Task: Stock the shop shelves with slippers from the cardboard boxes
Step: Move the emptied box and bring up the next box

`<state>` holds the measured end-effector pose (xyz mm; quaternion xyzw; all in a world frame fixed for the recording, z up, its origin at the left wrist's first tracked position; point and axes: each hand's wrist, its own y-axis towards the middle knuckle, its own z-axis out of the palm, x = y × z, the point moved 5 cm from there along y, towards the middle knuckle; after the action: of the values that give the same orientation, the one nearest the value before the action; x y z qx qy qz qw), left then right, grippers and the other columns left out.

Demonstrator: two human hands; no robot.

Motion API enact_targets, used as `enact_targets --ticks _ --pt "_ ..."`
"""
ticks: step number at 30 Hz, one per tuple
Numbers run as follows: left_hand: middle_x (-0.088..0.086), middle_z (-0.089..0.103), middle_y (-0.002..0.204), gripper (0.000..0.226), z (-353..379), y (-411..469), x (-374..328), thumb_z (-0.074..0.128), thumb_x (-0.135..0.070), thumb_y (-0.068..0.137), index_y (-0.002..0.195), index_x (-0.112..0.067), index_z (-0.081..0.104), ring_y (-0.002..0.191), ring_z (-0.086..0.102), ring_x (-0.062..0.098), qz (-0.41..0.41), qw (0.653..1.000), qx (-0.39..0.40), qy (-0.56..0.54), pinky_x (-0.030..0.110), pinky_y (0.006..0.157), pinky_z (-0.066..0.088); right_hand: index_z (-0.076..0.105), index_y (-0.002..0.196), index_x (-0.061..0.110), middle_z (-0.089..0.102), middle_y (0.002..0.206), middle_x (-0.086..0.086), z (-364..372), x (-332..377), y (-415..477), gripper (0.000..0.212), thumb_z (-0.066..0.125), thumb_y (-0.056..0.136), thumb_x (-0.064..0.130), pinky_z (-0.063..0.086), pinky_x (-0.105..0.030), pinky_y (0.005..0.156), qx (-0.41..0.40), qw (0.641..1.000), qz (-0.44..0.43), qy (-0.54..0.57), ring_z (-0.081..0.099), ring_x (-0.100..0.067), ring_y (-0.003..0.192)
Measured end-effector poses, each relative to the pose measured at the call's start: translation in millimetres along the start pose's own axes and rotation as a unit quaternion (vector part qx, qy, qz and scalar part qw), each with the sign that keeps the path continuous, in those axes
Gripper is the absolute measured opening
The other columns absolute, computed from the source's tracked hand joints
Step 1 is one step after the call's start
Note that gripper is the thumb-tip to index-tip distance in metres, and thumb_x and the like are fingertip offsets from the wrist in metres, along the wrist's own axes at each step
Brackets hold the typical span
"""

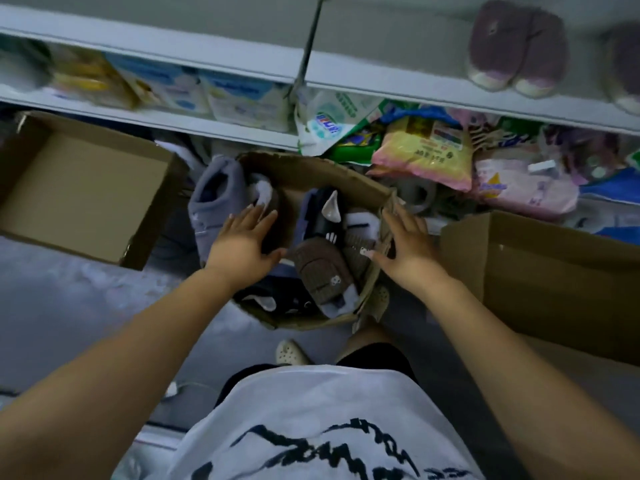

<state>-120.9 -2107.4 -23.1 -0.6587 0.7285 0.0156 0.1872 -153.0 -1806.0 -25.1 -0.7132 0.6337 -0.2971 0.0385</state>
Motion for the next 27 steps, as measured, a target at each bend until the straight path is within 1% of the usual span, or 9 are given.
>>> enact_targets --ticks 3,7,14,18,20,22,23,25,27 --pt "0.005 0.020 0.168 0.078 23.9 -16.9 15.1 0.058 -0.055 0.096 0.160 -0.024 0.027 0.155 0.016 0.027 -0.034 0.998 0.045 -0.020 0.048 0.126 0.012 0.012 0.163 0.024 -0.003 0.170 0.004 18.4 2.0 -2.8 0.088 0.063 0.096 0.050 0.018 -0.045 0.123 0.041 0.999 0.001 -0.014 -0.001 -0.024 0.156" --pt "0.006 0.022 0.168 0.078 50.2 -22.7 20.0 0.059 -0.054 0.096 0.160 -0.023 0.027 0.156 0.015 0.025 -0.051 0.996 0.059 -0.053 0.047 0.126 0.010 0.018 0.162 0.017 0.006 0.170 -0.002 36.5 -6.1 8.6 0.089 0.067 0.095 0.047 0.020 -0.042 0.121 0.069 0.996 -0.003 -0.050 0.005 -0.027 0.154" --pt "0.000 0.013 0.170 0.083 94.9 12.4 19.3 0.054 -0.057 0.097 0.163 -0.024 0.015 0.157 0.009 0.020 -0.114 0.981 0.143 -0.070 0.044 0.126 0.007 0.034 0.154 0.005 0.030 0.161 -0.015 70.6 -25.3 67.0 0.085 0.079 0.087 0.031 0.024 -0.041 0.120 0.132 0.989 -0.041 -0.052 0.024 -0.034 0.148" --pt "0.003 0.019 0.169 0.085 113.9 37.6 14.7 0.057 -0.055 0.097 0.162 -0.018 0.016 0.155 0.017 0.023 -0.126 0.977 0.145 -0.097 0.045 0.125 0.013 0.044 0.147 0.006 0.046 0.148 -0.019 97.4 -40.4 121.2 0.082 0.082 0.082 0.037 0.038 -0.046 0.113 0.200 0.978 -0.032 -0.058 0.042 -0.036 0.136" --pt "0.005 0.025 0.167 0.086 125.0 50.9 14.0 0.060 -0.054 0.095 0.162 -0.017 0.019 0.153 0.024 0.026 -0.135 0.973 0.150 -0.115 0.046 0.124 0.019 0.051 0.142 0.010 0.055 0.140 -0.017 119.8 -62.8 153.8 0.089 0.081 0.070 0.054 0.046 -0.048 0.105 0.228 0.973 -0.011 -0.043 0.053 -0.036 0.126" --pt "0.008 0.032 0.164 0.088 138.3 62.0 15.4 0.065 -0.052 0.093 0.161 -0.017 0.022 0.149 0.033 0.031 -0.157 0.964 0.170 -0.134 0.048 0.121 0.027 0.055 0.137 0.013 0.061 0.134 -0.015 142.8 -84.6 184.8 0.098 0.072 0.058 0.068 0.052 -0.049 0.099 0.252 0.967 -0.011 -0.018 0.060 -0.034 0.119" --pt "0.009 0.035 0.162 0.089 146.0 66.2 16.0 0.066 -0.052 0.092 0.161 -0.017 0.022 0.146 0.036 0.033 -0.171 0.957 0.183 -0.144 0.048 0.119 0.031 0.056 0.136 0.012 0.063 0.132 -0.014 147.6 -87.3 194.4 0.095 0.074 0.060 0.066 0.052 -0.049 0.099 0.266 0.964 -0.010 -0.009 0.061 -0.034 0.118" --pt "0.013 0.039 0.159 0.088 161.2 74.0 14.5 0.067 -0.051 0.092 0.160 -0.017 0.023 0.142 0.040 0.037 -0.193 0.945 0.210 -0.163 0.049 0.115 0.035 0.053 0.141 0.010 0.061 0.136 -0.014 146.4 -79.2 208.2 0.086 0.083 0.072 0.051 0.049 -0.047 0.104 0.278 0.960 -0.005 -0.002 0.059 -0.034 0.123" --pt "0.016 0.038 0.159 0.082 173.9 81.1 10.3 0.064 -0.045 0.095 0.160 -0.015 0.024 0.141 0.041 0.038 -0.204 0.934 0.228 -0.185 0.049 0.114 0.036 0.042 0.150 0.008 0.053 0.147 -0.015 145.8 -67.9 220.2 0.090 0.085 0.078 0.042 0.043 -0.045 0.111 0.294 0.956 -0.005 0.020 0.052 -0.033 0.133"
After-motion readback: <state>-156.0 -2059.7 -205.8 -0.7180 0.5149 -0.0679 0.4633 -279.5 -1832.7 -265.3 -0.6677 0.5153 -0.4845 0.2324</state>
